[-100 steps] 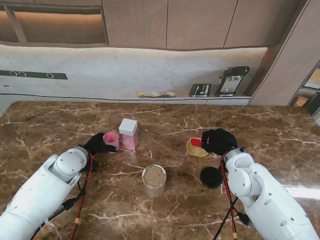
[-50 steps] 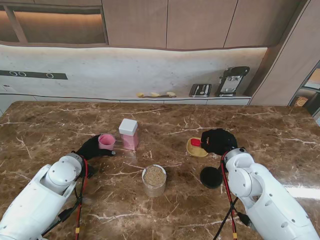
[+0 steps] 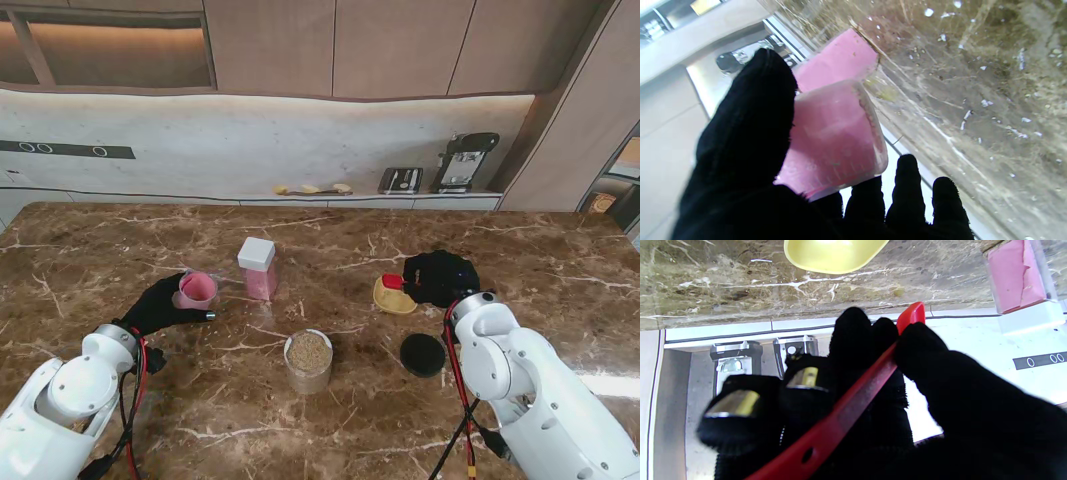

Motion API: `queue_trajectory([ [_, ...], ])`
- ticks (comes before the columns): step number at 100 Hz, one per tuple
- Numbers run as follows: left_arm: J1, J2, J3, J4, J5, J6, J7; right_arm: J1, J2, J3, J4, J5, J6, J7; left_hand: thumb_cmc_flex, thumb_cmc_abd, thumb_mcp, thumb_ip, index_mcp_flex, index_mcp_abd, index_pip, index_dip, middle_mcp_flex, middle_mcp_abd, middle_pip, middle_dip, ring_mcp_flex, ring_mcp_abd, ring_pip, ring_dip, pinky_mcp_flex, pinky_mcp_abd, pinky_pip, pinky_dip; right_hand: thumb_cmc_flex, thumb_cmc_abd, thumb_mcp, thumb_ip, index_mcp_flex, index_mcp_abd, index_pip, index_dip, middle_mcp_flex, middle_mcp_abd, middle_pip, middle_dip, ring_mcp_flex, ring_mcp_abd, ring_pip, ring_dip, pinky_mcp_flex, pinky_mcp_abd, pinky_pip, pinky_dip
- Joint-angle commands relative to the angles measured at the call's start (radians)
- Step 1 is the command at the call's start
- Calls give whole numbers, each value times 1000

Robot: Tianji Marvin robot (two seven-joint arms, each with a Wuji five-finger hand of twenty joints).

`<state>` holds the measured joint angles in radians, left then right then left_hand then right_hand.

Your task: Measure grain into the airtight container

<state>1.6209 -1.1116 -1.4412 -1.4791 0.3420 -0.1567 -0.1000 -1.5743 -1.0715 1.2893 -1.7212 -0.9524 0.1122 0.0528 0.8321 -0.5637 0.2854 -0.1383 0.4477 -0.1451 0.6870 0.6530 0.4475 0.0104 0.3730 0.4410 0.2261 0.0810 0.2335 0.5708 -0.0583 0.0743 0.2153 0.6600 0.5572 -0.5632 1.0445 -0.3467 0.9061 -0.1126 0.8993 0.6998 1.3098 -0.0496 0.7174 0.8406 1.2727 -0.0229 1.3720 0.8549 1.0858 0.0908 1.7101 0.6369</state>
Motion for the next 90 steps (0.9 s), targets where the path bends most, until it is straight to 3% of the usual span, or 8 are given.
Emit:
queue_trajectory([
  [1,30,8,-5,-25,10,-16,-2,-17,2,1,-24,2,8,23,114,256,68,19,251,-110,174,3,57,5,45,50,52,33,73,63,10,16,61,57,51,12,44,55,1,-78,55,8,51,22,21,3,46,-44,44,19,36,-31,87,18],
  [20,112,13,-34,-119,17,-84,-3,-52,7,4,-100,-28,17,65,118,265,60,18,282,-97,166,-24,206,16,84,150,219,102,217,208,48,109,390,144,54,15,38,56,0,-73,54,7,51,22,20,4,46,-46,46,20,39,-36,88,16],
  [35,157,21,-45,-174,11,-115,-37,-74,10,1,-159,-52,22,102,127,272,48,20,277,-92,166,-15,242,14,92,170,320,130,282,246,94,165,650,125,58,13,34,58,3,-64,53,4,55,28,21,6,47,-53,54,24,55,-43,89,12],
  [37,161,22,-45,-178,11,-118,-39,-76,11,0,-168,-56,25,109,134,275,38,23,278,-91,165,-13,255,15,87,202,331,133,288,248,98,170,686,93,59,13,34,58,2,-63,53,3,58,28,22,7,47,-55,56,25,58,-44,89,12],
  [42,169,24,-42,-188,10,-124,-46,-81,13,-3,-185,-62,30,126,140,276,33,24,280,-89,166,-12,299,15,81,283,365,142,307,254,118,182,741,81,60,12,33,59,4,-60,53,1,59,29,22,8,47,-57,62,28,63,-47,91,11],
  [70,177,37,-13,-221,6,-124,-103,-79,25,-29,-253,-91,72,254,168,271,37,26,285,-68,172,-25,482,-1,76,411,443,153,360,266,161,203,836,83,65,8,21,62,5,-42,50,-16,72,35,22,12,47,-67,84,38,80,-60,99,8],
  [90,176,44,18,-238,23,-118,-125,-82,28,-48,-294,-99,105,305,181,256,72,20,300,-62,181,-60,529,-3,67,457,462,146,375,266,169,204,850,71,68,9,14,64,8,-36,52,-27,83,33,22,15,47,-75,98,45,83,-75,111,11],
])
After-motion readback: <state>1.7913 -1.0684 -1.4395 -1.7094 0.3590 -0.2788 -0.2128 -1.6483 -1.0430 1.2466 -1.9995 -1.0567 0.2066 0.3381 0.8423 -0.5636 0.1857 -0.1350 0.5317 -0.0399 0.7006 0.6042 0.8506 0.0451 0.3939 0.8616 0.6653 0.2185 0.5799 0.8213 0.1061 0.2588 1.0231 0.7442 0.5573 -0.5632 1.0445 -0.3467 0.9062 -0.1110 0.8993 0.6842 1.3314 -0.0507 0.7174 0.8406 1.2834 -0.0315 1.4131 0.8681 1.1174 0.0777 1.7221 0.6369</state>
